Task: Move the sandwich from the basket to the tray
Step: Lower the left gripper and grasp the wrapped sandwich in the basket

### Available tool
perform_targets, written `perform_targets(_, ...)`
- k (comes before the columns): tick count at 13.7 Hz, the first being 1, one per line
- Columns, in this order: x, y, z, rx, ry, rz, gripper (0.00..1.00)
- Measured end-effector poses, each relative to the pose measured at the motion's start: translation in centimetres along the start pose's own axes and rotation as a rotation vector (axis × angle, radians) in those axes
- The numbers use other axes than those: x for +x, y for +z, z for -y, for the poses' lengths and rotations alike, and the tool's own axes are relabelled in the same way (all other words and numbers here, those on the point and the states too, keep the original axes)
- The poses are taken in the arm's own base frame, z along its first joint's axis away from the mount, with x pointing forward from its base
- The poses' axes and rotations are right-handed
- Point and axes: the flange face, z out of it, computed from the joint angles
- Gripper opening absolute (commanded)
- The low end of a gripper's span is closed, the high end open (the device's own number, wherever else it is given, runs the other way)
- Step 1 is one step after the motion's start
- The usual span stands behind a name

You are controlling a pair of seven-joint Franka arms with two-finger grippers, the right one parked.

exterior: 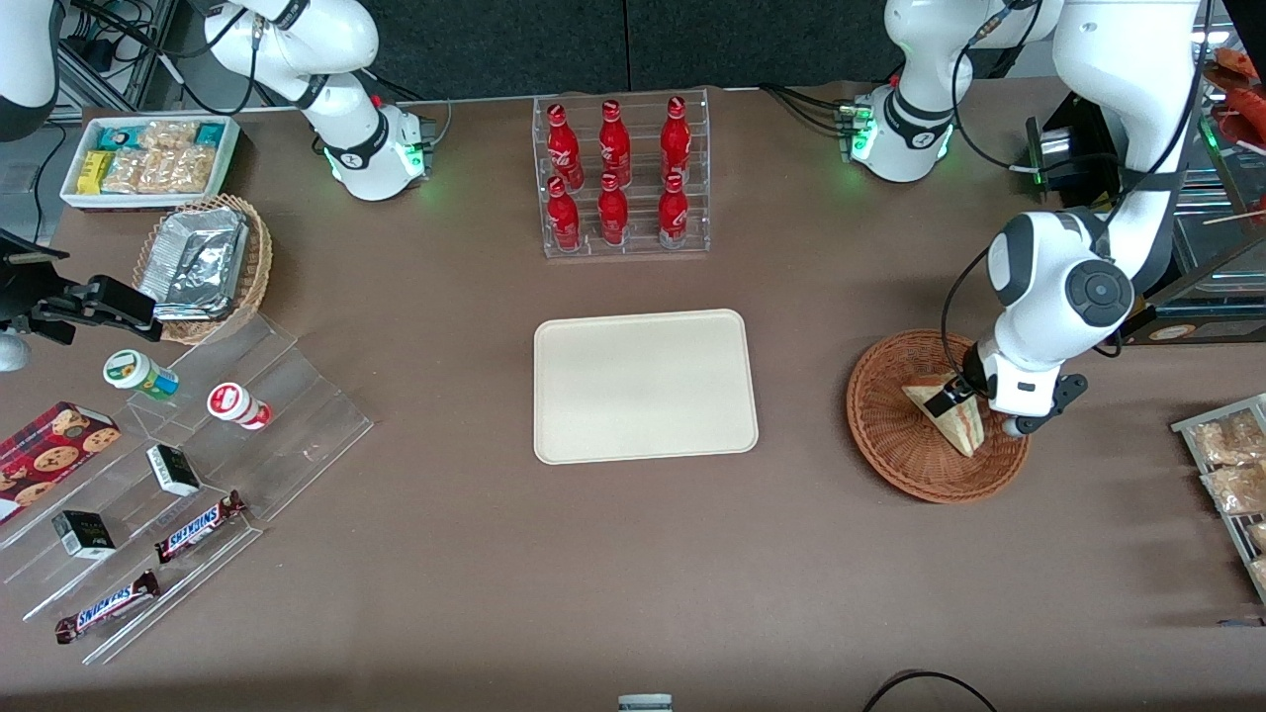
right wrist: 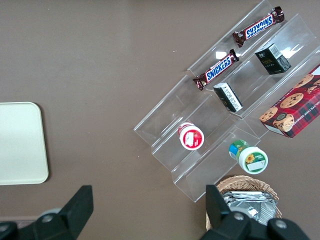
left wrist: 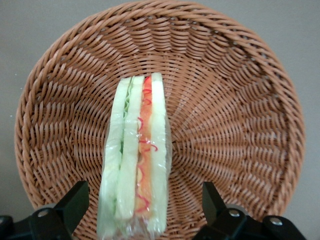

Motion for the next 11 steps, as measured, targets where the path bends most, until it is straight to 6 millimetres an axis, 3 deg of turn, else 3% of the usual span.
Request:
perform_targets(2, 0.1, 1.1, 0.3, 0.011, -0.026, 0.014, 0.46)
perform_targets(3, 0.0, 1.5, 0.4, 0.017, -0.047, 0.021, 0.27)
perform_targets(5, -0.2, 2.0, 0.5, 0.024, -0.074, 0.028, 0.0)
perform_targets(9, -0.3, 1.6, 0.6, 0.033, -0.082, 0.039, 0.0)
perform_targets(11, -0.4, 0.1, 0.4, 0.045, -0.077, 0.05, 0.0)
